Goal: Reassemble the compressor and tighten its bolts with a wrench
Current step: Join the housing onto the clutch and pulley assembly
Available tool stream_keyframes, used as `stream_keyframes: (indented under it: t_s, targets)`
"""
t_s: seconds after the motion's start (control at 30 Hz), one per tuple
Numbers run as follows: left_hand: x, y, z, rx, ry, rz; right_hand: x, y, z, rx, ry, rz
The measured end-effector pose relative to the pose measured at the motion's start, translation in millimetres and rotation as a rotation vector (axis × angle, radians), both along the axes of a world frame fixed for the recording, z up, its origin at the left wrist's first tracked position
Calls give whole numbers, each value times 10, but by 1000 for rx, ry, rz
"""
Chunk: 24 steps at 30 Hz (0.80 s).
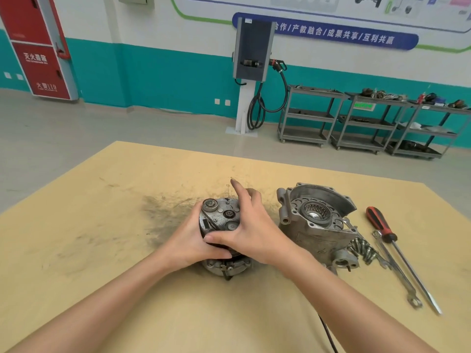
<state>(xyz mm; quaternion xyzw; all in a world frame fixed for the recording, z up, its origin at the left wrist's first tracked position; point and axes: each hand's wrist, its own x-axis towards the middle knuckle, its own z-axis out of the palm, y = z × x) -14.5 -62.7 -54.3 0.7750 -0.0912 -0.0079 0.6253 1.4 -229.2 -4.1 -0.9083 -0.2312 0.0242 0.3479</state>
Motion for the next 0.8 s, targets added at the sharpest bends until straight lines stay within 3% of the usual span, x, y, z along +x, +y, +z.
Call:
stream_keyframes:
  t_s: [0.2, 0.4, 0.8]
  targets:
    - [-19, -28, -53, -44, -34, 18, -78, -59, -149, 239, 58, -95]
    - [-18, -63, -58, -41, -95, 56, -147, -11, -174, 366, -28, -146]
    - [-6, 129, -25, -40, -106, 125, -69, 107, -146, 447, -28, -112]
